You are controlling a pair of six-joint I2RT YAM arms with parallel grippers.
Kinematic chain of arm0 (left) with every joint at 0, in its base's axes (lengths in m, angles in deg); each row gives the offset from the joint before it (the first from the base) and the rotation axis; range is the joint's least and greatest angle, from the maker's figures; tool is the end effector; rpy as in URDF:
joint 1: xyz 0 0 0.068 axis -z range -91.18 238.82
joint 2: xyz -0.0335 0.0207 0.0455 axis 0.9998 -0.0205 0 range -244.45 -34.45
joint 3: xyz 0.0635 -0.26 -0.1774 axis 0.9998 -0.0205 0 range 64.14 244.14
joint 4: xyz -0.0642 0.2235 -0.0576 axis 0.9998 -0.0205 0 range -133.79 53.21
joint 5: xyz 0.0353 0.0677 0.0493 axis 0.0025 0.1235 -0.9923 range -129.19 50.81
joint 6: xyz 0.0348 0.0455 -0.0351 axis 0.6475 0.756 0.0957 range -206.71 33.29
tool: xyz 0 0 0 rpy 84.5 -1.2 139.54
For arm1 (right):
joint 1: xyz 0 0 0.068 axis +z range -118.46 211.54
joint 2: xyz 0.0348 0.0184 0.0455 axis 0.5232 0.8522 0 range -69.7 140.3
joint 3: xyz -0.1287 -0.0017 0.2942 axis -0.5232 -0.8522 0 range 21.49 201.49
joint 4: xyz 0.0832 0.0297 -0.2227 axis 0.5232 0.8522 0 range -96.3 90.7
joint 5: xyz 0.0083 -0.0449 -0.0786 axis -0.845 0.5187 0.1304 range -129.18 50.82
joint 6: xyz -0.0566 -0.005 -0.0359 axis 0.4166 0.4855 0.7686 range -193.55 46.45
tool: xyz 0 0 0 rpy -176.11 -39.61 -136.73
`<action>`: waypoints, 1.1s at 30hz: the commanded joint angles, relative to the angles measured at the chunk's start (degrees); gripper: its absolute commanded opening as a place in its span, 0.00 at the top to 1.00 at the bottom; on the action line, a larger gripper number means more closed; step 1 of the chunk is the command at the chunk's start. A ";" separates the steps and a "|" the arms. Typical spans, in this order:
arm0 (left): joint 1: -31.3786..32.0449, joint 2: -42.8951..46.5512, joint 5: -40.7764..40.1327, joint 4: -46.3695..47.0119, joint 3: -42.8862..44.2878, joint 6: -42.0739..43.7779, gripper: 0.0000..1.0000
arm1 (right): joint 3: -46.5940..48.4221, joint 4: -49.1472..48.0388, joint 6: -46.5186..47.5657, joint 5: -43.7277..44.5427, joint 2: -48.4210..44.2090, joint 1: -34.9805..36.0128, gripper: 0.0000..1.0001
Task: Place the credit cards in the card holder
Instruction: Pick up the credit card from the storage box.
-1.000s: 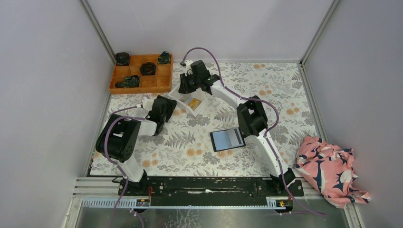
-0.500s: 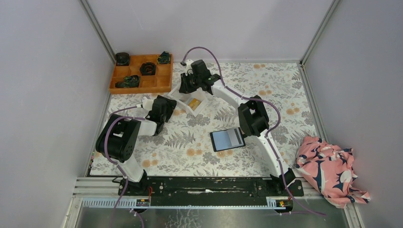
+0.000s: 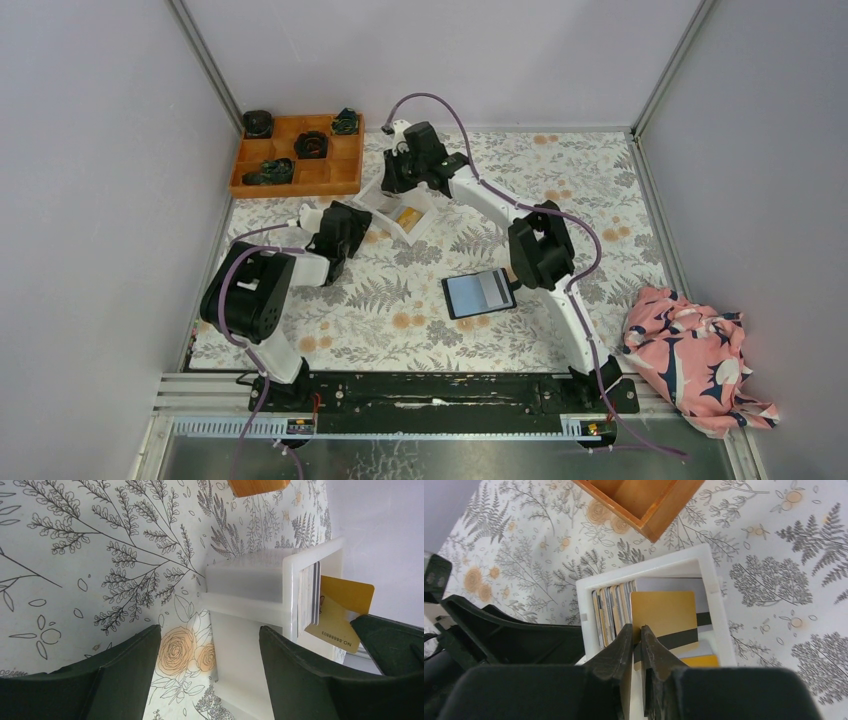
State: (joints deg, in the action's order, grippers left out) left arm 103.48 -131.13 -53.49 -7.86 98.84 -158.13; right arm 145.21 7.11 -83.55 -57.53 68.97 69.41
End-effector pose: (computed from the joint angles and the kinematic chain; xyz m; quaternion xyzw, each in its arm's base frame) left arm 0.3120 -0.0679 0.1889 -0.4668 0.7392 -0.2428 0.4204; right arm 0.4593 0.3785 0.2621 -0.2834 0.8032 0.3304 0.4067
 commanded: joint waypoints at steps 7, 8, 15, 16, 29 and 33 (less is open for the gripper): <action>1.17 3.63 -2.85 -5.63 -1.75 5.49 0.20 | -6.31 -1.05 6.83 12.11 -8.69 1.24 1.00; 1.47 3.93 -3.40 -5.90 -1.75 6.17 0.20 | -7.15 -1.43 7.58 13.21 -9.34 1.24 1.00; 5.71 8.53 -9.56 -7.40 -3.17 10.89 0.19 | -14.81 -5.28 10.54 16.61 -15.69 1.20 1.00; 6.35 9.49 -10.60 -7.90 -3.29 11.59 0.19 | -16.19 -5.72 10.35 16.71 -16.91 1.19 1.00; 14.61 27.63 -9.40 3.60 -14.07 22.38 0.19 | -41.95 -7.77 0.39 13.65 -42.80 1.24 1.00; 16.40 30.52 3.75 19.72 -20.50 27.49 0.19 | -51.04 -4.63 -2.42 8.54 -53.24 1.19 1.00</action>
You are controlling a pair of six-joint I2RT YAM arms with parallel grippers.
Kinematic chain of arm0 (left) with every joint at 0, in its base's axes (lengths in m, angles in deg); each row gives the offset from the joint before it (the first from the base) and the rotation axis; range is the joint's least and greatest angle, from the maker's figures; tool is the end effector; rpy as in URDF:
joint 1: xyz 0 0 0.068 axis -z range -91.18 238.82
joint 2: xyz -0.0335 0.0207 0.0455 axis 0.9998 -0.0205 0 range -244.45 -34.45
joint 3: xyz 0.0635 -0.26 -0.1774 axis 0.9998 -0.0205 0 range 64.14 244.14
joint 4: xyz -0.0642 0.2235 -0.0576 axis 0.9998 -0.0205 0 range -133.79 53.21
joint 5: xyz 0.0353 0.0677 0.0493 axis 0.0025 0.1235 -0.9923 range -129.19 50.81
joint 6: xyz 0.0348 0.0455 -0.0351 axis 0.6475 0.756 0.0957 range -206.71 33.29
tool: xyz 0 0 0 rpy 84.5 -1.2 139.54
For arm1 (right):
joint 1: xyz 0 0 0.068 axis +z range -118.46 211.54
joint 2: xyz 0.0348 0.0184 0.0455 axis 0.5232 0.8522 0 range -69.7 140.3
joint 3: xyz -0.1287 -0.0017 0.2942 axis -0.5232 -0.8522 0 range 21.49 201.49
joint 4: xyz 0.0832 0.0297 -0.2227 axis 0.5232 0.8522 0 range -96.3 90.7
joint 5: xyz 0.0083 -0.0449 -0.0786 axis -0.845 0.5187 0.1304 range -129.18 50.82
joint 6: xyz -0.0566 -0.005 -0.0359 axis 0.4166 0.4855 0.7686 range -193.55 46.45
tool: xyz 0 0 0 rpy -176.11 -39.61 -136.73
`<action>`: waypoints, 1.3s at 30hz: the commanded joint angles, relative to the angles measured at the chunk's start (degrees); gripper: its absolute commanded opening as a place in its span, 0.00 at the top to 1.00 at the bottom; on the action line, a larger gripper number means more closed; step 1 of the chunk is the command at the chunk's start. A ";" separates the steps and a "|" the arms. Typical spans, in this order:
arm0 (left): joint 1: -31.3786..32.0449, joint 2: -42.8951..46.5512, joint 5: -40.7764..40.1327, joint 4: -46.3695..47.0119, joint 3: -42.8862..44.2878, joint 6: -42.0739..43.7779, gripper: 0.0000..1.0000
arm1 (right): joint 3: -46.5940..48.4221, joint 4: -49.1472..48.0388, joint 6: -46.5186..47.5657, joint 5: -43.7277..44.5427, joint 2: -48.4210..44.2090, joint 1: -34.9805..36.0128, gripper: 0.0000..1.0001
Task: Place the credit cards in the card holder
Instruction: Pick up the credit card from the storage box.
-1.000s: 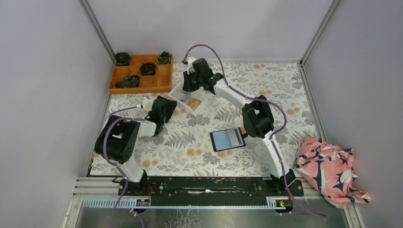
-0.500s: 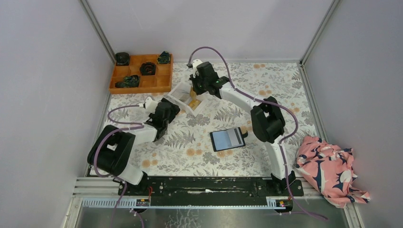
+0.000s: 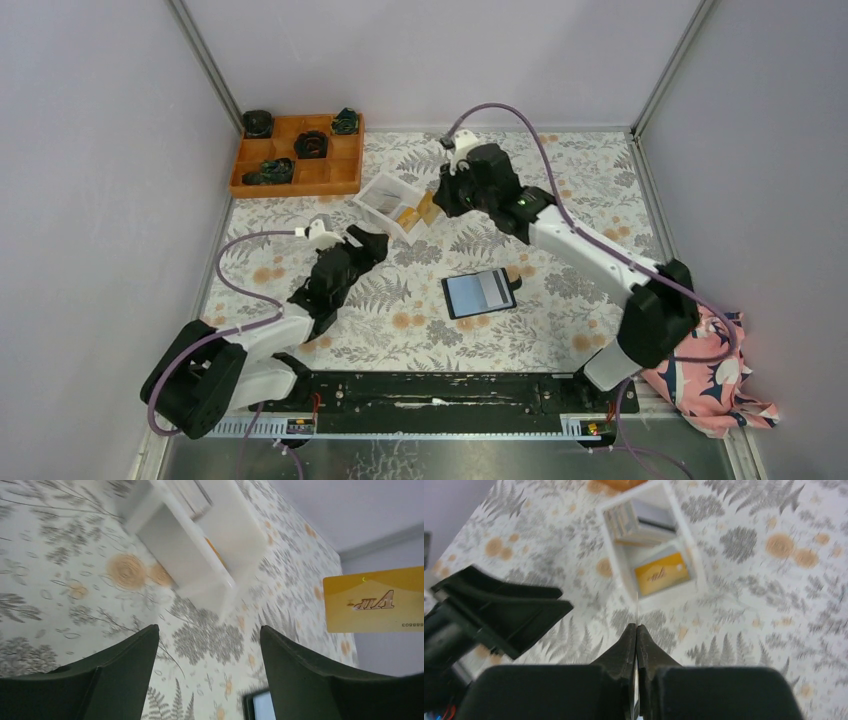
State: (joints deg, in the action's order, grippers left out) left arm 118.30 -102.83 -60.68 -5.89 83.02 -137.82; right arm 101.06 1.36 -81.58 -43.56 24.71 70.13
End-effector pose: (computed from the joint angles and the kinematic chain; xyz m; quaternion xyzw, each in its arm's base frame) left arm 0.1936 -0.0869 0.2360 -0.2566 0.7633 -0.2552 0.5351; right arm 0.3034 0.2473 0.3787 -0.2394 0.7959 0.2489 0.4973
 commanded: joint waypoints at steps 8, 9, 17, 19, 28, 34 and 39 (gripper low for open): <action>6.31 2.30 30.82 32.30 -8.37 13.15 0.17 | -23.73 4.23 -10.01 -14.20 -25.89 0.47 1.00; 6.90 2.10 32.48 33.07 -8.41 13.76 0.17 | -25.22 4.67 -10.52 -15.15 -27.64 0.52 1.00; 7.97 -4.65 48.92 40.81 -7.87 13.86 0.17 | -33.54 6.41 -13.09 -19.58 -36.90 0.48 1.00; 7.97 -7.33 52.78 42.96 -7.66 13.08 0.18 | -34.91 6.59 -13.16 -20.31 -37.78 0.48 1.00; 7.97 -17.85 64.04 56.61 -6.50 6.62 0.22 | -36.89 5.99 -13.77 -24.64 -37.12 0.51 1.00; 7.97 -22.00 66.47 59.49 -5.25 5.16 0.24 | -37.55 3.82 -13.85 -27.27 -34.62 0.39 1.00; 8.35 -24.57 68.34 59.98 -3.47 4.47 0.29 | -37.65 1.76 -13.92 -29.17 -32.19 0.43 1.00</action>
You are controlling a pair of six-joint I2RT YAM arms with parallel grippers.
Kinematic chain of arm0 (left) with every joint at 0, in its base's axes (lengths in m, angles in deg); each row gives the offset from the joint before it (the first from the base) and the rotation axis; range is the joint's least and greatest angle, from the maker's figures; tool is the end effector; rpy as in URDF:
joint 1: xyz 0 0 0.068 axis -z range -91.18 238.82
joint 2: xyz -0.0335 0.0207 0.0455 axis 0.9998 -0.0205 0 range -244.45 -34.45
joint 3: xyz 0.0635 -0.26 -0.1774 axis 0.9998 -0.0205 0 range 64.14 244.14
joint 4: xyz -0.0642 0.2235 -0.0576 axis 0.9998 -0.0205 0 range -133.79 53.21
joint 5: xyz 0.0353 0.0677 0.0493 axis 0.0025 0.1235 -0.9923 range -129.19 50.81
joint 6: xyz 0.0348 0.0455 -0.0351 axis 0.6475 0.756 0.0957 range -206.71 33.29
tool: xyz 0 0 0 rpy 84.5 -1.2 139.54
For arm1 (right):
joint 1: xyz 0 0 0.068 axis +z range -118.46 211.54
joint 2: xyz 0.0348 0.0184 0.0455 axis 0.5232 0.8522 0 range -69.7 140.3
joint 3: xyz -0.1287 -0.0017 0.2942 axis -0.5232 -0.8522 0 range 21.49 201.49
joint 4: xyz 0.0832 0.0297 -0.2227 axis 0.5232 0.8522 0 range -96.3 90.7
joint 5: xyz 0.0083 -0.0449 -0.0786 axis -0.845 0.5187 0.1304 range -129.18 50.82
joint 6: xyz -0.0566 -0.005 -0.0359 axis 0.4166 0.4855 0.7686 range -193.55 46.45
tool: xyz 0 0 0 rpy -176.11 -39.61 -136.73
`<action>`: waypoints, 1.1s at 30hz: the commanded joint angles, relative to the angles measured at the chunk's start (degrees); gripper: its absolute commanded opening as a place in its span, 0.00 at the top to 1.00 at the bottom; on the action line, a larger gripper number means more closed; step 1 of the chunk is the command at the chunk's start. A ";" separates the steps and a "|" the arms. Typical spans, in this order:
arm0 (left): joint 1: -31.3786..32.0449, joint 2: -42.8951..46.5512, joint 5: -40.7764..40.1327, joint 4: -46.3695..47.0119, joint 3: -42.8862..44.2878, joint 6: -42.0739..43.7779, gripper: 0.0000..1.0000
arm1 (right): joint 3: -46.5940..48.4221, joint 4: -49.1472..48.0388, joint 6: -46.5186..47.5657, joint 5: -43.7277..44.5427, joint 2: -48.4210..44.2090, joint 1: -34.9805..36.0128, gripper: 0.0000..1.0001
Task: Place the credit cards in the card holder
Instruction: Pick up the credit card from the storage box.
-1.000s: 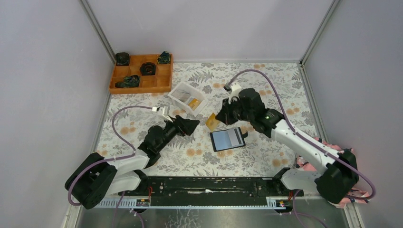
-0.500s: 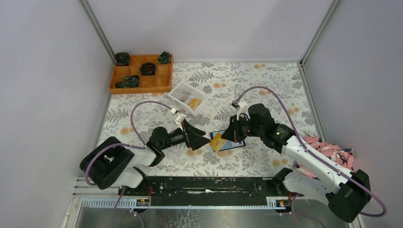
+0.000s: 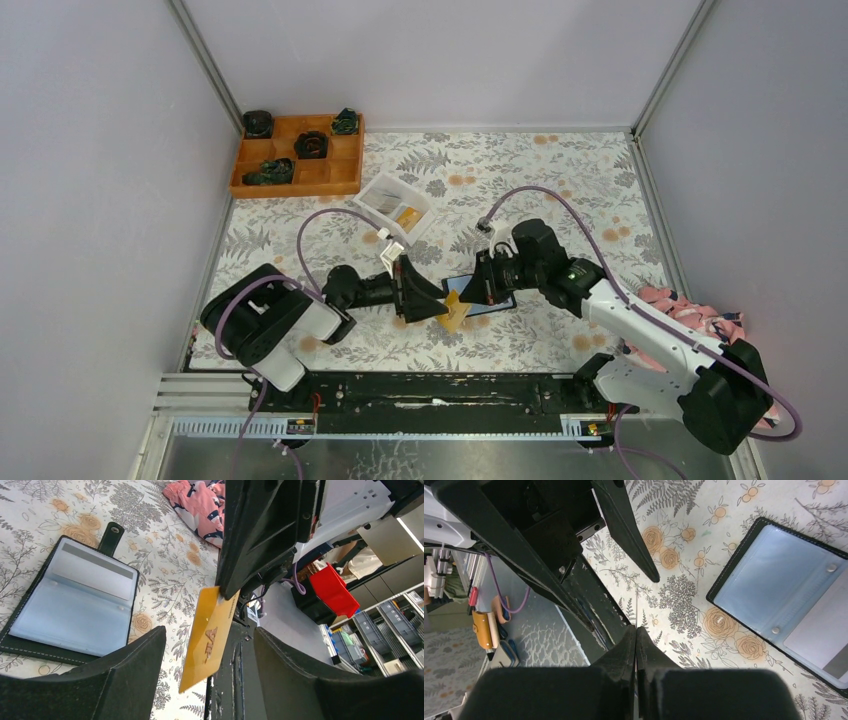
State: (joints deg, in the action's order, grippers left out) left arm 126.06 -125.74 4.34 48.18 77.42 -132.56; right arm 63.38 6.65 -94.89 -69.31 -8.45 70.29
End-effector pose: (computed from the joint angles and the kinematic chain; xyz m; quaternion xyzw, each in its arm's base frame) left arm 0.1717 -0.1769 0.2364 0.2306 0.6348 -0.6450 0.3574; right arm 0.1389 0.1460 0.3074 -0.2519 0.8171 0.4304 0.2893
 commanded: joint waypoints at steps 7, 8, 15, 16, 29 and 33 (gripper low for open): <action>1.04 -4.72 5.59 6.25 3.42 -1.43 0.42 | 0.64 -5.34 -0.72 -4.99 2.58 0.07 1.00; 1.08 -5.06 5.77 6.26 3.42 -1.37 0.45 | 0.77 -5.41 -0.73 -5.16 2.76 -0.06 1.00; 1.09 -6.64 6.05 6.61 3.88 -1.74 0.84 | 0.92 -4.79 -0.04 -6.11 3.17 -1.68 1.00; 1.12 -6.82 5.90 6.61 4.01 -1.85 0.90 | 0.85 -4.67 0.10 -6.27 3.10 -2.27 1.00; 1.31 -8.80 -4.39 7.01 4.35 -5.13 1.00 | -2.11 -4.55 -0.22 5.49 -5.82 -3.55 0.51; 2.59 -8.45 -15.42 6.96 3.51 -9.17 1.00 | -5.99 -7.81 -2.56 9.46 -9.80 -3.57 0.49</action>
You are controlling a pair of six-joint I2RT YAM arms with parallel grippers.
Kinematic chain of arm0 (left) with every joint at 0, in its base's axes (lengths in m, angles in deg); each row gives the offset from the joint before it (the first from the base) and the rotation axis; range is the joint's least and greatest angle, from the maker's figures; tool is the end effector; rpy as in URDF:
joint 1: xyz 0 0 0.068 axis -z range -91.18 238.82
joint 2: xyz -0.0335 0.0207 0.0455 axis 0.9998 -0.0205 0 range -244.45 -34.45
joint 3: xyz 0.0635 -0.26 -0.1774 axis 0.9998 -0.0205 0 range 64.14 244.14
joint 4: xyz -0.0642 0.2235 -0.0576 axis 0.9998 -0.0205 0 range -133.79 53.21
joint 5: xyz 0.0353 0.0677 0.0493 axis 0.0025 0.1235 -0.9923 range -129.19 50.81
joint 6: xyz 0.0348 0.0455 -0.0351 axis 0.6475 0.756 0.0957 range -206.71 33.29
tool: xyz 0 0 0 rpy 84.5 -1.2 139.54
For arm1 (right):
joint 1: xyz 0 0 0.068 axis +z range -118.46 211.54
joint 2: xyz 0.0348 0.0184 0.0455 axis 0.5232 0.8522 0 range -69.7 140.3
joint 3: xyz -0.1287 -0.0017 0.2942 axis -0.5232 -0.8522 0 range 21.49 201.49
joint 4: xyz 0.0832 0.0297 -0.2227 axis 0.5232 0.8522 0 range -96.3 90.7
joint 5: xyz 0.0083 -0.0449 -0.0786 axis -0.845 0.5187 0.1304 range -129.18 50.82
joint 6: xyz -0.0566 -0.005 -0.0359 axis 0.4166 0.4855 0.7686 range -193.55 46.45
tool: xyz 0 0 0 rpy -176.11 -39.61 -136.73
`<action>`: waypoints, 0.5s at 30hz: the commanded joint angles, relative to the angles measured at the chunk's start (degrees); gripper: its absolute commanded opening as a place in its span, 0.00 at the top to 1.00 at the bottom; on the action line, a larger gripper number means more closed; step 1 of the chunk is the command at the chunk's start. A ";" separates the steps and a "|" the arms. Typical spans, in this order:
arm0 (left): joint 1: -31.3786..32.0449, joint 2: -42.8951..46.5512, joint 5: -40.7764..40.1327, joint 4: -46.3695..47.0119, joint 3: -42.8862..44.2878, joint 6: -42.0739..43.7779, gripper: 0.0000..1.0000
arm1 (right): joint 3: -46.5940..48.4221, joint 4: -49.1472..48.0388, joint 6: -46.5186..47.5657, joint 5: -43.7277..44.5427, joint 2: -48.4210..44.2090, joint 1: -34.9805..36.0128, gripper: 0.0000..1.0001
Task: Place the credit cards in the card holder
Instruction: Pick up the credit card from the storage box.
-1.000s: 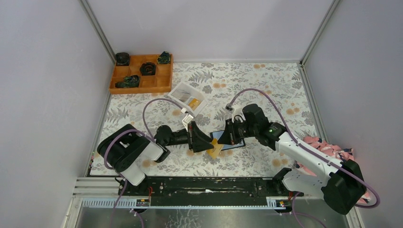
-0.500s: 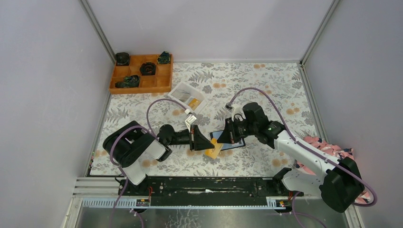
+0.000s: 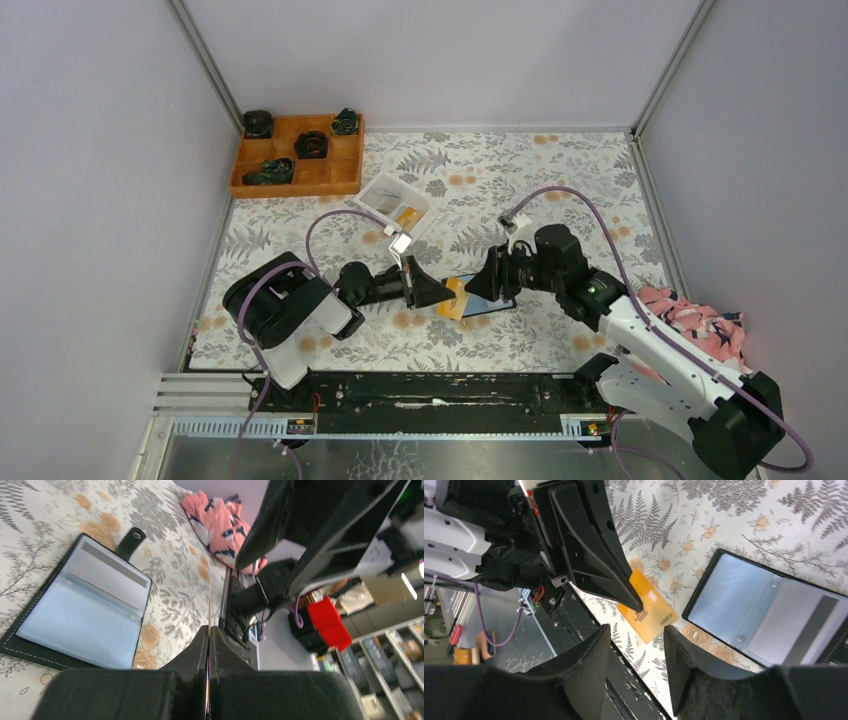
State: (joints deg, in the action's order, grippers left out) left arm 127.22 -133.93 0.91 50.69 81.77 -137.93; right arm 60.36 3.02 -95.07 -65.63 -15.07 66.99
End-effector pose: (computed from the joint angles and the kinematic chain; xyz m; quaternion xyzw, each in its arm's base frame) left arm 0.1955 -0.1990 0.2233 0.1820 0.6553 -0.6538 0.3316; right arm 0.1315 0.1229 0.3152 -0.2215 0.8004 0.4189 0.3672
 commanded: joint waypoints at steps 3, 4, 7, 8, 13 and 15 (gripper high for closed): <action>3.45 -0.19 -19.36 4.54 -1.22 -6.92 1.00 | -7.38 -8.38 -4.89 7.92 -5.97 -0.28 0.49; 4.41 -0.16 -20.88 4.54 -1.02 -7.71 1.00 | -8.92 -10.08 -5.92 8.71 -7.00 -0.28 0.49; 6.75 0.07 -25.35 4.54 -0.74 -9.91 1.00 | -13.29 -15.69 -8.14 10.69 -9.68 -0.28 0.49; 7.37 0.12 -26.77 4.54 -0.62 -10.74 1.00 | -14.46 -17.20 -8.95 11.06 -10.36 -0.28 0.49; 9.81 -0.69 -30.56 4.71 0.11 -14.78 1.00 | -18.91 -24.11 -11.93 12.67 -12.46 -0.28 0.51; 10.44 -1.14 -31.72 4.80 0.27 -16.05 1.00 | -20.07 -25.92 -12.85 12.75 -12.62 -0.27 0.51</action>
State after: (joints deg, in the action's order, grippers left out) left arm 136.31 -133.95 -25.12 50.85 81.07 -150.15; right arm 41.67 -12.91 -104.60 -55.19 -26.28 66.99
